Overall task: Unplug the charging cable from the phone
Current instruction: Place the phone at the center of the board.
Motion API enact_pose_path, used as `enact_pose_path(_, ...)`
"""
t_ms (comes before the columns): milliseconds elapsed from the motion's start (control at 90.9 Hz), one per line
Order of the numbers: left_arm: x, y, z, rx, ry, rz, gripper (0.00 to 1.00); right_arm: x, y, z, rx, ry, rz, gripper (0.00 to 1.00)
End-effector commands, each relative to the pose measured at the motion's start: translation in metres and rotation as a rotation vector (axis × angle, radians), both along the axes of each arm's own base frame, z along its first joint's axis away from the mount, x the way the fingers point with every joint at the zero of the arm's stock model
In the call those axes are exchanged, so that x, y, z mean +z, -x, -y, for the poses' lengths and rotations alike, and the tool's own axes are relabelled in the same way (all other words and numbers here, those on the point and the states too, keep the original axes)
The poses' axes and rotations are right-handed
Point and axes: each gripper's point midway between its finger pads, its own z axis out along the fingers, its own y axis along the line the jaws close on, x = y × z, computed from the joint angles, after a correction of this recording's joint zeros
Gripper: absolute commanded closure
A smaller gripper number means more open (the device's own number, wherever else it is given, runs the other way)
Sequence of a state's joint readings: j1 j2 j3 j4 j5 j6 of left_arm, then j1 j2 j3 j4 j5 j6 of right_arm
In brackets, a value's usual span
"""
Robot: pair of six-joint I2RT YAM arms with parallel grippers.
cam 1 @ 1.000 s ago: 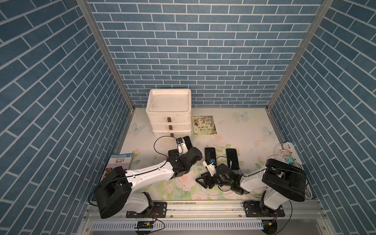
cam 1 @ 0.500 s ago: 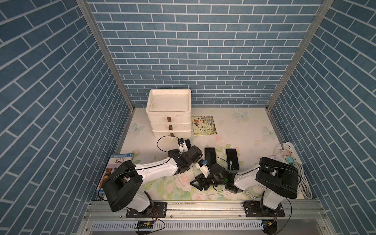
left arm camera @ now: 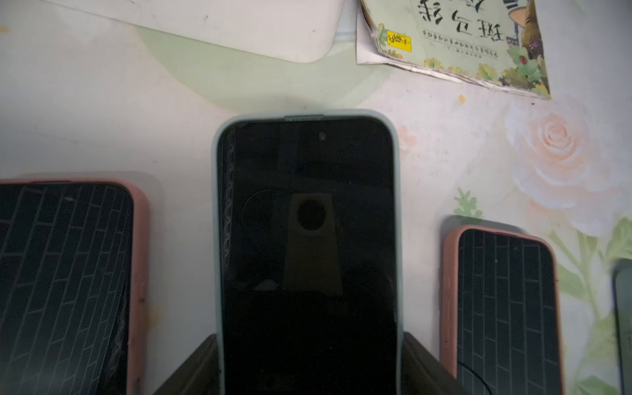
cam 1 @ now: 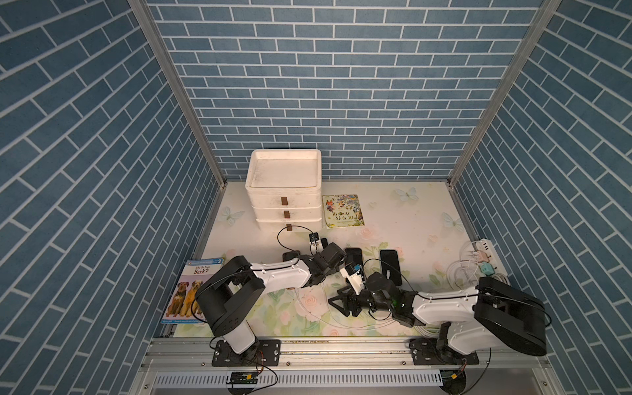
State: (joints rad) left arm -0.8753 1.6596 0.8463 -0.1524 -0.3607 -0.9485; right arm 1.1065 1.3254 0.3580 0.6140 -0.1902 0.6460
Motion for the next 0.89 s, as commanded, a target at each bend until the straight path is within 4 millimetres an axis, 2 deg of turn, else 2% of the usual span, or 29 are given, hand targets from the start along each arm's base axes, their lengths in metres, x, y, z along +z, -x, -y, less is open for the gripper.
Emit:
enact_pose_path(0,0.009,-0.01,0.009,-0.022,-0.004,0.026,1.0,0.007,-0.025,0.031,-0.133,0.055,0.056,0.3)
enact_pose_path(88,-0.001,-0.006,0.006,-0.035,-0.05,-0.008,1.0,0.022,-0.037,0.047,-0.2,0.047,0.084,0.28)
enact_pose_path(253,-0.024,0.01,0.004,-0.069,-0.095,-0.08,1.0,0.042,-0.043,0.063,-0.257,0.005,0.11,0.25)
enact_pose_path(418,-0.03,0.025,0.004,-0.097,-0.147,-0.109,1.0,0.043,-0.046,0.068,-0.28,0.0,0.1,0.25)
enact_pose_path(594,-0.041,0.042,-0.008,-0.08,-0.205,-0.155,1.0,0.043,-0.048,0.071,-0.295,-0.003,0.103,0.25)
enact_pose_path(726,-0.043,0.044,-0.011,-0.07,-0.197,-0.154,1.0,0.042,-0.049,0.073,-0.297,-0.005,0.103,0.25)
enact_pose_path(803,-0.039,0.039,-0.004,-0.071,-0.18,-0.137,0.61,0.042,-0.048,0.072,-0.293,-0.001,0.101,0.24)
enact_pose_path(880,-0.031,0.032,0.006,-0.076,-0.143,-0.106,0.42,0.041,-0.048,0.071,-0.29,0.01,0.099,0.25)
